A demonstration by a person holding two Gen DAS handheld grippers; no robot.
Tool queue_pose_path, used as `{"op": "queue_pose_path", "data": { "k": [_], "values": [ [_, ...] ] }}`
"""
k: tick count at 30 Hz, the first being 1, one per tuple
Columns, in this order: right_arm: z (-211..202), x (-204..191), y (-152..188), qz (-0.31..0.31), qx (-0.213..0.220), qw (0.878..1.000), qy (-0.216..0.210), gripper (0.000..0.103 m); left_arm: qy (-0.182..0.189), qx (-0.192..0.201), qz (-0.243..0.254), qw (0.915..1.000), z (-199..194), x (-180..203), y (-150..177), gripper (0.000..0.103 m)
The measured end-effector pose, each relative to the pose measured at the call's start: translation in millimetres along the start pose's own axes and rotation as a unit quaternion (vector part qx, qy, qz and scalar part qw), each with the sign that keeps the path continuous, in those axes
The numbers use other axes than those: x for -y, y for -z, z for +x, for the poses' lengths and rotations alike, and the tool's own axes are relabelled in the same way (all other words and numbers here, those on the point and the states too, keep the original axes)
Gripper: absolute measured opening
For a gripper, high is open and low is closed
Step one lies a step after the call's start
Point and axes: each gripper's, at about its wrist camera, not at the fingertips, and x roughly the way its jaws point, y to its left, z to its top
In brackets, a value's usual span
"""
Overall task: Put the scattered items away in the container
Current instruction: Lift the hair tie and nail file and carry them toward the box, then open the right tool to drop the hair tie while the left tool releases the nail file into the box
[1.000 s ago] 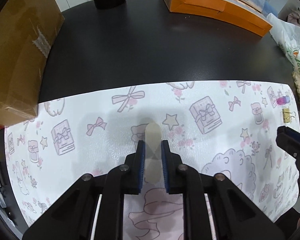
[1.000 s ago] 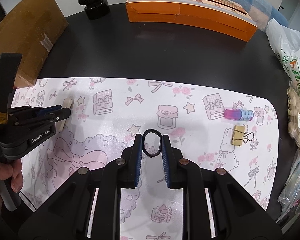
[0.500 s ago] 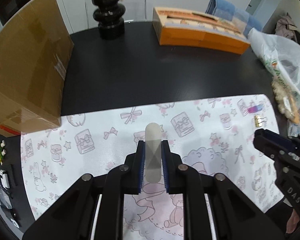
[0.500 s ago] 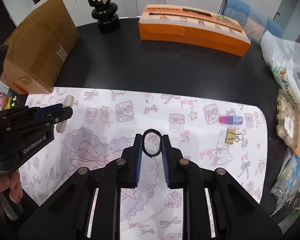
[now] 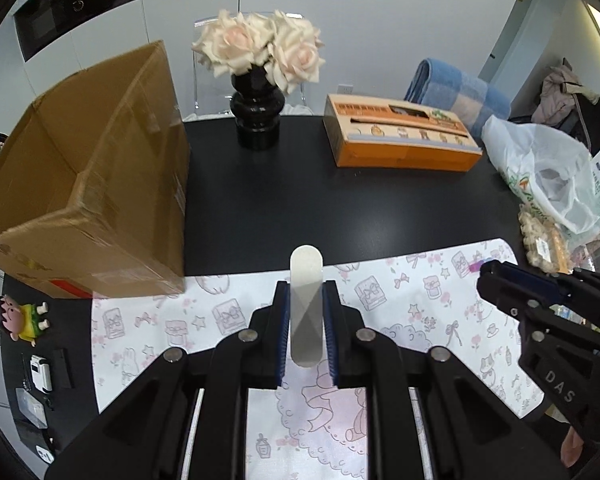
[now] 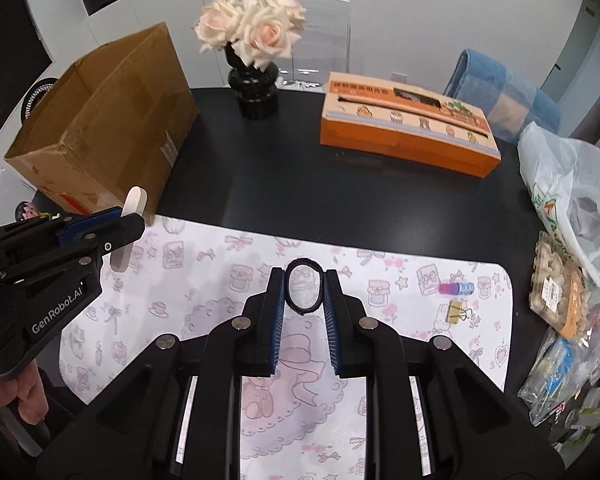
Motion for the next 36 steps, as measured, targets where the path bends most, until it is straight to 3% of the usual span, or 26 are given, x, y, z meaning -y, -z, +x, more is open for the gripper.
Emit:
{"op": "queue_pose_path", "data": {
  "k": [12,26,36],
  "values": [
    [-31.3,-78.1,-71.4,-0.025,0.04,0.999,-0.02,0.019,0.0,0.051,-0.046,0.9976,-47.2,-75.0,-36.2,0.016],
    [-22.2,-185.4,-140.0,-0.082,0.045,0.994,-0.056,0.019,-0.021,0.093,-0.117,0.9886,-80.5,-182.6,-65.4,0.016],
    [-13.5,-243.0,-170.5,-0.104,0.046,0.99,-0.078,0.019,-0.05,0.112,-0.165,0.9785,-94.3,-247.6,-79.0,0.016]
  ]
}}
